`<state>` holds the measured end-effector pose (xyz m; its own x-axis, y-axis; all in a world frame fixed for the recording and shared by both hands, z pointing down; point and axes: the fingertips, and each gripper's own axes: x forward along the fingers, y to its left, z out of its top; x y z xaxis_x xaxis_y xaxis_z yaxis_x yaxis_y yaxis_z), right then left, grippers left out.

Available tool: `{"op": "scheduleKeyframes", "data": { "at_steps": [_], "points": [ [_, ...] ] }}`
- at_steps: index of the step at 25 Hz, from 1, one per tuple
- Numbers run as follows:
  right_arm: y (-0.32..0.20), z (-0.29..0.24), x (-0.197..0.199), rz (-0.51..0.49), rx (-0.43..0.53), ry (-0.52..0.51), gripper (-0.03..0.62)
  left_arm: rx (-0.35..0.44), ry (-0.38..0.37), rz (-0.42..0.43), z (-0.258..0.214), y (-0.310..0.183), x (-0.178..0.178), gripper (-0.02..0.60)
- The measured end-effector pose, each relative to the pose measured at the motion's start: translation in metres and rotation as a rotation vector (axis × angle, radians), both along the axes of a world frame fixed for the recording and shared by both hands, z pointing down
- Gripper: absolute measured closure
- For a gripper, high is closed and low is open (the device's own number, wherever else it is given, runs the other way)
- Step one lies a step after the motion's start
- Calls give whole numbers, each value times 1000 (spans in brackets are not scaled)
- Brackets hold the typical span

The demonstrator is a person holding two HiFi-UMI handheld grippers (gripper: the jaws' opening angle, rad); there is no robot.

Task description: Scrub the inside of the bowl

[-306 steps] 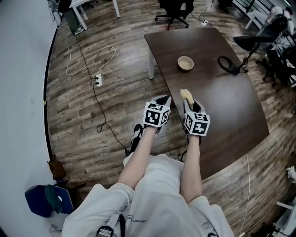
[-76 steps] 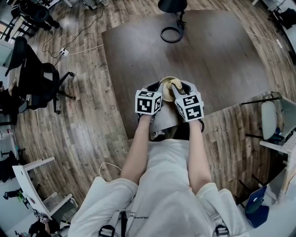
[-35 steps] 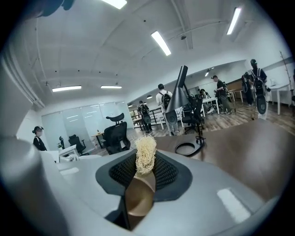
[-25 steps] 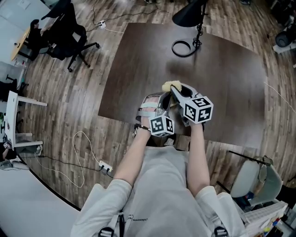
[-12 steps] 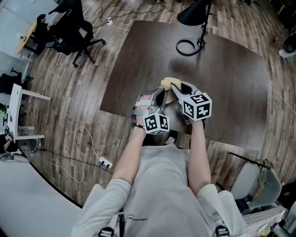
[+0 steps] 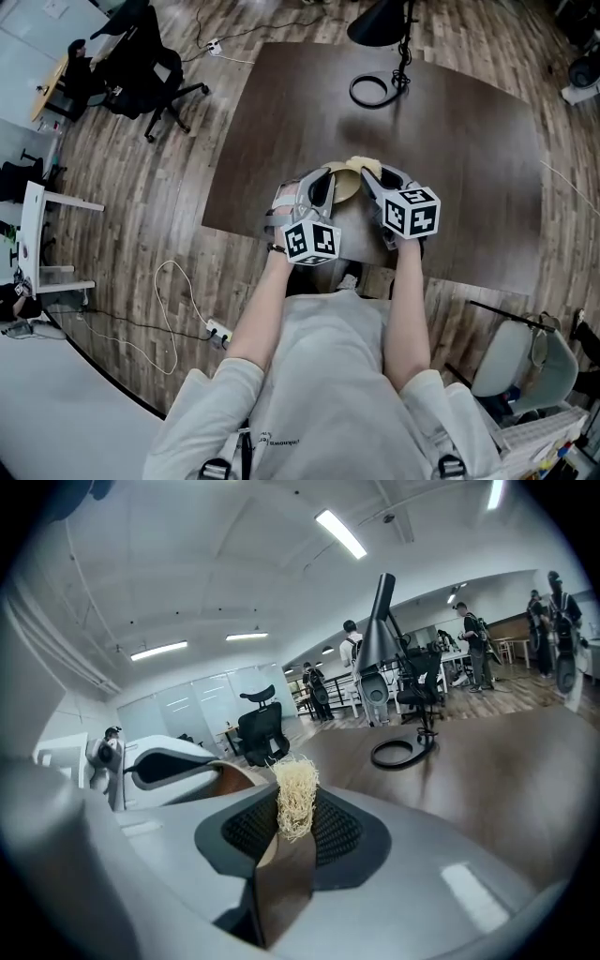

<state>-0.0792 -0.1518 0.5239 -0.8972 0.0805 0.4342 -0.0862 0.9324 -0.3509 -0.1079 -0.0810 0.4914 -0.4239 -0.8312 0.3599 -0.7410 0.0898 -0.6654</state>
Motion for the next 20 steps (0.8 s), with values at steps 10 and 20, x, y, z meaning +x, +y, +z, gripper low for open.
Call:
{"op": "scheduleKeyframes", "data": {
  "at_steps": [10,20],
  "points": [
    [-2,-1,4,11,-58,-36,480,161,358,-126,-3,5,-32,567],
    [3,-6,3,-3,-88,-71,480,297,671,-239,-8,8,-59,567]
  ]
}}
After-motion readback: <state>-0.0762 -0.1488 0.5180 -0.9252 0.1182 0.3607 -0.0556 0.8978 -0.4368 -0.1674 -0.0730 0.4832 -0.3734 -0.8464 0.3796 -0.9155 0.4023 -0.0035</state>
